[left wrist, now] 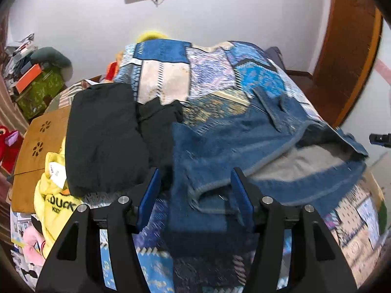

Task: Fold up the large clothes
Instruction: 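Lift the hem with both tools and fold it over toward the collar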

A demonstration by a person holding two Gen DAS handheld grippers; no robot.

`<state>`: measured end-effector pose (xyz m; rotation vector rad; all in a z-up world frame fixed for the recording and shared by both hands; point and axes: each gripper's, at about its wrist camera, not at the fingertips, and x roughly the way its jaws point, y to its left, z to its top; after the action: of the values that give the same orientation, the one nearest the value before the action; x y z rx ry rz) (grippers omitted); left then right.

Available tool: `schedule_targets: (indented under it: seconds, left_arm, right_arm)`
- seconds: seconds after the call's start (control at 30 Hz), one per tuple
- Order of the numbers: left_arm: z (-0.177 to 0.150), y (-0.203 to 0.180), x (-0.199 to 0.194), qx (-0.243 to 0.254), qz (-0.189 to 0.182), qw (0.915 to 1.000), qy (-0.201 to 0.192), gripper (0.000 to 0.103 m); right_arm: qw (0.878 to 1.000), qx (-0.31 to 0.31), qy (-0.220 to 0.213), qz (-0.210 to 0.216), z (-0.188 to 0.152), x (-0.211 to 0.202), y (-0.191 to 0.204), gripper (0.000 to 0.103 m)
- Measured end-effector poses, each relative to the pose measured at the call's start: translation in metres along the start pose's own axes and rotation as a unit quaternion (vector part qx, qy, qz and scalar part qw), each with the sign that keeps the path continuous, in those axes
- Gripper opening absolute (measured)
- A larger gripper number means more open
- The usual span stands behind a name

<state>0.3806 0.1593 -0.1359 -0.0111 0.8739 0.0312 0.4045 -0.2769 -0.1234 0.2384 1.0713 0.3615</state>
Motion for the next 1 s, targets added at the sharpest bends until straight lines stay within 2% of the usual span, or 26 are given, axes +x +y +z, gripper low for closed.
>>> schedule_targets:
  seconds: [0.1, 0.2, 0.43, 0.6, 0.73, 0.8, 0.9, 1.0]
  left_arm:
    - [-0.013, -0.017, -0.006, 0.008, -0.024, 0.9996, 0.007, 0.059]
    - [-0.028, -0.040, -0.003, 0.030, -0.037, 0.9987, 0.018, 0.059]
    - [-0.049, -0.086, 0.030, 0.058, -0.063, 0.9942, 0.065, 0.059]
    - [-0.050, -0.103, 0.052, 0.089, -0.050, 0.9925, 0.067, 0.059]
    - [-0.038, -0.102, 0.072, 0.080, -0.058, 0.9927, 0.070, 0.062]
    - [-0.026, -0.100, 0.081, 0.085, -0.045, 0.9934, 0.063, 0.062]
    - [0.009, -0.097, 0.095, 0.094, -0.024, 0.9940, 0.050, 0.062]
    - [0.052, -0.086, 0.097, 0.057, -0.024, 0.9977, 0.028, 0.058]
  right_arm:
    - [0.999, -0.045, -0.001, -0.014, -0.018, -0.007, 0.025, 0.047]
    - [0.997, -0.073, 0.001, -0.004, -0.033, -0.004, 0.046, 0.047]
    - [0.993, -0.103, 0.048, 0.021, -0.065, 0.041, 0.082, 0.047]
    - [0.990, -0.121, 0.069, 0.023, -0.076, 0.070, 0.101, 0.047]
    - [0.986, -0.153, 0.058, 0.007, -0.071, 0.086, 0.116, 0.050]
    - [0.984, -0.168, 0.051, -0.006, -0.061, 0.092, 0.120, 0.050]
    - [0.980, -0.189, 0.041, -0.038, -0.029, 0.106, 0.127, 0.047]
    - [0.980, -0.175, -0.009, -0.089, 0.011, 0.107, 0.130, 0.047]
